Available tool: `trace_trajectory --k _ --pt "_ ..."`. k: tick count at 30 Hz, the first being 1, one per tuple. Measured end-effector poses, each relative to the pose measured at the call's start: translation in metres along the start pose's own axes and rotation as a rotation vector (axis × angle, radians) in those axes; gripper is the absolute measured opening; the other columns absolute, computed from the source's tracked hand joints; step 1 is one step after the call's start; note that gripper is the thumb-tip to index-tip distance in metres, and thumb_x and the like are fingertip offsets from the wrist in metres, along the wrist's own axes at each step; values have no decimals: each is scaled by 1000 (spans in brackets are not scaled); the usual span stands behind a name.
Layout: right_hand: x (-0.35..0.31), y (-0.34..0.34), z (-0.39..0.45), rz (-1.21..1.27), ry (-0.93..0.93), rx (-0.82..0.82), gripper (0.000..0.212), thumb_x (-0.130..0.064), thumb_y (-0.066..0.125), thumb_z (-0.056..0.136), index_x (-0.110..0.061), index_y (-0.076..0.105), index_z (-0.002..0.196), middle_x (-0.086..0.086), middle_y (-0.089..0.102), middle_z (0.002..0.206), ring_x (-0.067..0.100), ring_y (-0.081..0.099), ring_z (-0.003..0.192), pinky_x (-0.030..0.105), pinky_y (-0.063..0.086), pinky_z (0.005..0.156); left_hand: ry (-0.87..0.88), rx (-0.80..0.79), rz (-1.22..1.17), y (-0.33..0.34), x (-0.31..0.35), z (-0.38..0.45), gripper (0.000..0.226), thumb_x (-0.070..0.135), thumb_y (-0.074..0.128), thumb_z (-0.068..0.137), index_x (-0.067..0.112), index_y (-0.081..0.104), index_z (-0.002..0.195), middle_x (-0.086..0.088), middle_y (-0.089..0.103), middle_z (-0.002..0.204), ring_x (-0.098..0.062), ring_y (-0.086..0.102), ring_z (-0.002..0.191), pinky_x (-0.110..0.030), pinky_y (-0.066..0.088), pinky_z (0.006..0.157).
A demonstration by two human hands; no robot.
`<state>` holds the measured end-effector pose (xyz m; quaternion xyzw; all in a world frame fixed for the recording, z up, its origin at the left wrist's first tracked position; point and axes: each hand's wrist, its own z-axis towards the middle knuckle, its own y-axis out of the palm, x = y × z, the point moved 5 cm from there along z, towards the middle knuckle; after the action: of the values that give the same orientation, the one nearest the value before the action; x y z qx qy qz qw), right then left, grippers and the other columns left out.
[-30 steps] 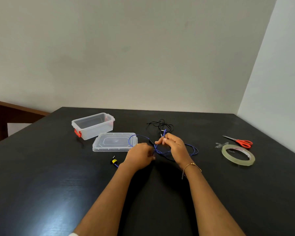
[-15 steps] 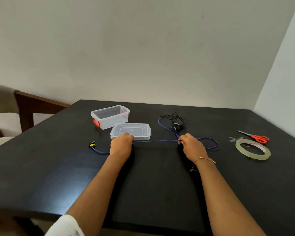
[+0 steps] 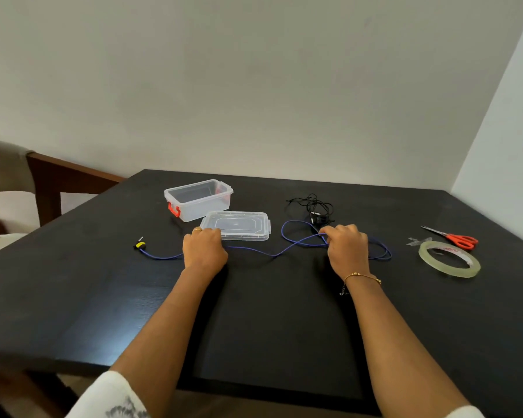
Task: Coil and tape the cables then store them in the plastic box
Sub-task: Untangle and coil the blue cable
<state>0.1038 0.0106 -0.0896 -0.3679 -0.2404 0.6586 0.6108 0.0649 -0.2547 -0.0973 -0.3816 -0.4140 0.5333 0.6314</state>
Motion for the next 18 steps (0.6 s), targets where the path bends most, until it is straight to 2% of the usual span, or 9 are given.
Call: trace_trajectory --k 2,3,8,10,11,13,15,18 --pt "-1 2 0 1 -24 26 34 11 51 79 -11 71 96 13 64 69 35 57 74 34 28 65 -4 -40 -95 -1 7 0 38 24 58 78 15 50 115 -7 60 113 -26 49 112 -37 34 93" --pt "-1 3 0 5 -28 16 35 9 49 81 -12 70 99 13 64 71 34 57 74 33 27 66 12 -88 -134 -2 12 1 48 26 59 76 16 45 121 -6 57 118 -26 45 118 -40 30 97" --pt "1 8 0 38 -50 -51 42 3 39 90 -19 63 115 11 63 86 29 55 87 33 28 73 147 -395 -182 -6 43 -2 70 37 62 77 20 30 137 -4 28 149 -22 8 144 -56 2 112" --pt "-2 8 1 44 -69 -53 41 2 39 89 -19 63 115 11 63 86 29 54 87 31 25 71 195 -328 -249 -11 64 -1 68 38 59 80 20 30 139 -2 24 152 -21 1 145 -59 -4 111" --pt "-4 7 1 42 -83 -45 42 3 39 88 -19 64 114 11 63 85 30 55 87 31 24 71 222 -255 -299 -14 75 0 66 36 58 82 19 31 139 -3 26 152 -21 3 145 -57 -3 112" --pt "-11 4 1 36 -137 1 45 4 40 80 -18 67 109 9 65 77 31 59 79 33 26 68 316 -151 -443 -15 101 2 59 27 57 87 14 34 139 -7 34 148 -23 14 144 -42 6 115" --pt "-17 4 -1 38 -178 44 44 4 45 75 -17 67 106 5 66 71 29 61 69 33 27 65 424 -173 -549 -10 126 -2 50 14 53 90 10 39 137 -11 43 140 -26 27 138 -31 20 111" --pt "-18 5 -2 69 -172 2 37 0 42 87 -16 57 117 4 68 81 28 59 75 31 22 71 426 -180 -657 2 147 -7 42 3 43 91 8 44 132 -12 58 125 -27 50 119 -35 39 97"
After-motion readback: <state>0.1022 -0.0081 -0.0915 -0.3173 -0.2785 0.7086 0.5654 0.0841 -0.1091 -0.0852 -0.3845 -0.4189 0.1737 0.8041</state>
